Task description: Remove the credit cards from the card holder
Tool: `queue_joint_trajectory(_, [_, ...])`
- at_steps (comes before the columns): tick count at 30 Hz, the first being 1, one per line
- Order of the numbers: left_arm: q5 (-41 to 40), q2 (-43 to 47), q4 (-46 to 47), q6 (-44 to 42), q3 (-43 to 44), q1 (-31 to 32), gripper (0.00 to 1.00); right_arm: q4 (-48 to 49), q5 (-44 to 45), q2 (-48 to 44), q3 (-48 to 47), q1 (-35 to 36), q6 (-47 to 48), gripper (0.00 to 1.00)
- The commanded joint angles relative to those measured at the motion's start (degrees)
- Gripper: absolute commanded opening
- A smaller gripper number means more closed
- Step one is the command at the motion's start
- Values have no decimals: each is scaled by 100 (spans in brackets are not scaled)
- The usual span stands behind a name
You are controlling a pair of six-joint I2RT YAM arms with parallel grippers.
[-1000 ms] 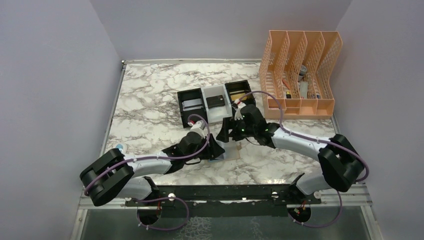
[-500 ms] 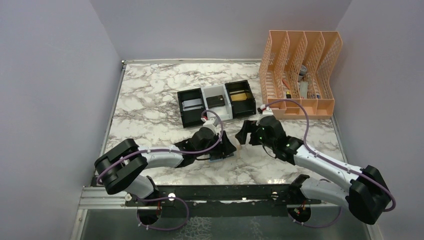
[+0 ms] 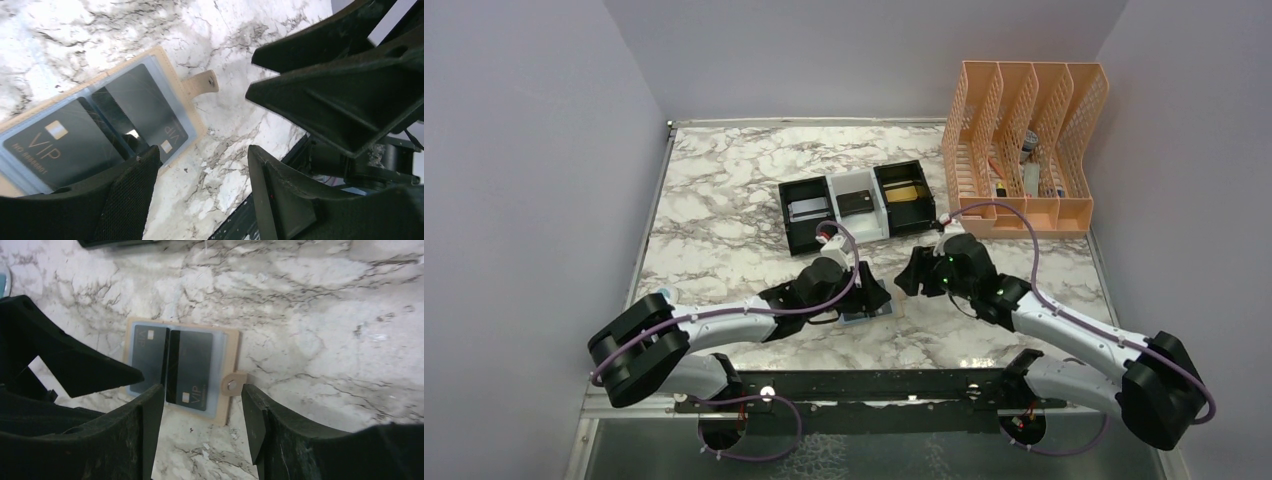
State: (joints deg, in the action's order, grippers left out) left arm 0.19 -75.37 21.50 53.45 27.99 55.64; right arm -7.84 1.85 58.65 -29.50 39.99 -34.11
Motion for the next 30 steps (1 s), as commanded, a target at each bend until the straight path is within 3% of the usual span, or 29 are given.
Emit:
queue_joint_trajectory(1, [-494,31,-638,-101,55,20,67,441,-1084,375,-212,-29,124,56])
queue_joint_trajectory(7, [-480,-355,-559,72,140,17,61,712,-1692,808,-296,-32,215,45])
queue_joint_trajectory(14, [-499,-632,-498,82,265,17,50,641,-1689,1323,-511,-29,379,33])
queue_joint_trajectory(22, [-474,-907,-464,68,380,22,43,594,-1155,1806,-631,-34,511,29])
queue_joint_trajectory(30, [-336,-1211,-277,95,485,17,35,713,-1246,2168,-635,-31,654,28])
